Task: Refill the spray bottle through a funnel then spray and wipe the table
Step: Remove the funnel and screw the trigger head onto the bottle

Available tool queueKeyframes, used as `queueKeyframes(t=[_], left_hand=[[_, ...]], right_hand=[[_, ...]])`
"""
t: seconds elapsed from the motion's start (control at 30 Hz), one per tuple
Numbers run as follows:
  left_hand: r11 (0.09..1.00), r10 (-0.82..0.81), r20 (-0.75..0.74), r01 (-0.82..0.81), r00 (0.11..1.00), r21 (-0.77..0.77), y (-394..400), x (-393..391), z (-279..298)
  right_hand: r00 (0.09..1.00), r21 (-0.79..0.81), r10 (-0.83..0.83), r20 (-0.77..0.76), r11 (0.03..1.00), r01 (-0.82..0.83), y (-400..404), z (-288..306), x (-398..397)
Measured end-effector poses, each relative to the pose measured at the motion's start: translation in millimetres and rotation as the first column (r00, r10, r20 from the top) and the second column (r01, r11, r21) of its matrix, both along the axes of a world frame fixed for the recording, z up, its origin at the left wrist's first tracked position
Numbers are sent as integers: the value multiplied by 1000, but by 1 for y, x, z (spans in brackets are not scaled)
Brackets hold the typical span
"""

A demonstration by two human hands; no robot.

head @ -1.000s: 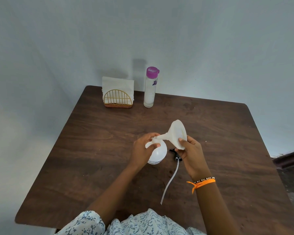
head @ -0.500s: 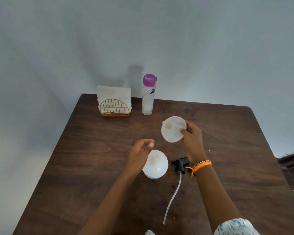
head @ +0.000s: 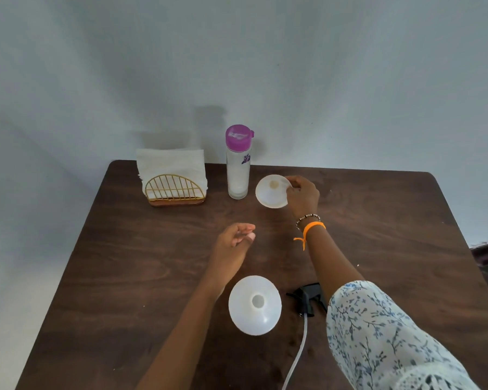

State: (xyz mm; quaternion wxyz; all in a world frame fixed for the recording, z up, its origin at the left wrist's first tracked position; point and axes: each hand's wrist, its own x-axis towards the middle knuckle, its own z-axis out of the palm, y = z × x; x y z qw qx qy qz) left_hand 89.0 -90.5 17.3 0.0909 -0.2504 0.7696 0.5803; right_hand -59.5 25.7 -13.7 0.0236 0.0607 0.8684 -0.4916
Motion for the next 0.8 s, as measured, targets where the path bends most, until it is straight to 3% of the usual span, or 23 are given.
queueKeyframes(t=[0.5,0.67,0.8], left_hand=[[999,38,62,-39,997,17,-8,-17,-15],[998,41,25,-42,999,46,-5,1,-14],[998,38,-33,-37,999,48,-6,28,-13]], right_hand=[[1000,-39,6,27,999,-5,-4,-28,-24],[995,1,-95,-16,996,95,13,-15,14],[1000,52,-19,24,998,17,34,2,65]])
